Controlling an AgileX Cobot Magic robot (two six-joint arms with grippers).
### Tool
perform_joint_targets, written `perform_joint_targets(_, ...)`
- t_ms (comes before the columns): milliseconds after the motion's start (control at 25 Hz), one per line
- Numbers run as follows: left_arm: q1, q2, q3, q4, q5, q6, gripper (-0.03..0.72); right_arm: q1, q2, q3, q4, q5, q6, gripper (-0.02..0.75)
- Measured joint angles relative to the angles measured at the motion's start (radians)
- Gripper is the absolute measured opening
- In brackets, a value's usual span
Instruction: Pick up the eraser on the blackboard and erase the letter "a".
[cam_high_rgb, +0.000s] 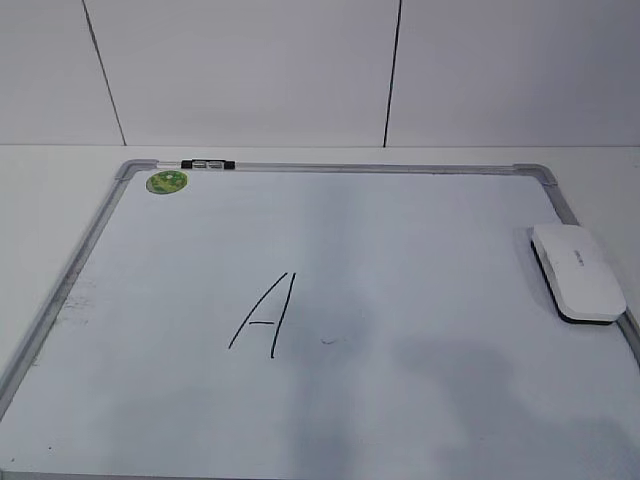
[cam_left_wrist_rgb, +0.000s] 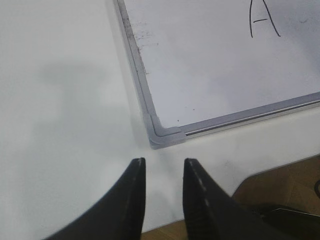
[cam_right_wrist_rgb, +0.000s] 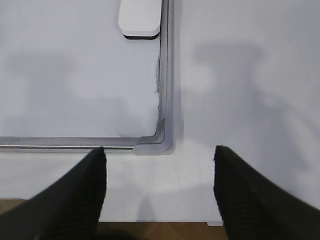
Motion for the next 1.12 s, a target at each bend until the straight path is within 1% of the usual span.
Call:
perform_joint_targets(160,-0.004,0.000,0.009,0.004,-0.006,0.000,0.202,0.000,0.000,0.000,-0.011,0.000,0.000,0.540)
perform_joint_targets(360,-0.004,0.000,0.054,0.008,-0.056,0.000,0.202,0.000,-0.001,0.013,-0.022,-0.004,0.000,0.540)
perform_joint_targets(680,-0.004,0.000,0.092,0.030,-0.158,0.000,0.202,0.000,-0.001,0.030,-0.035,-0.078,0.000,0.540)
perform_joint_targets(800,-0.004,0.000,0.096,0.036,-0.172,0.000,0.202,0.000,-0.001,0.049,-0.037,-0.110,0.000,0.540)
perform_joint_targets(1120,-0.004,0.000,0.096,0.040,-0.177,0.000,0.202,0.000,-0.001,0.055,-0.039,-0.126,0.000,0.540)
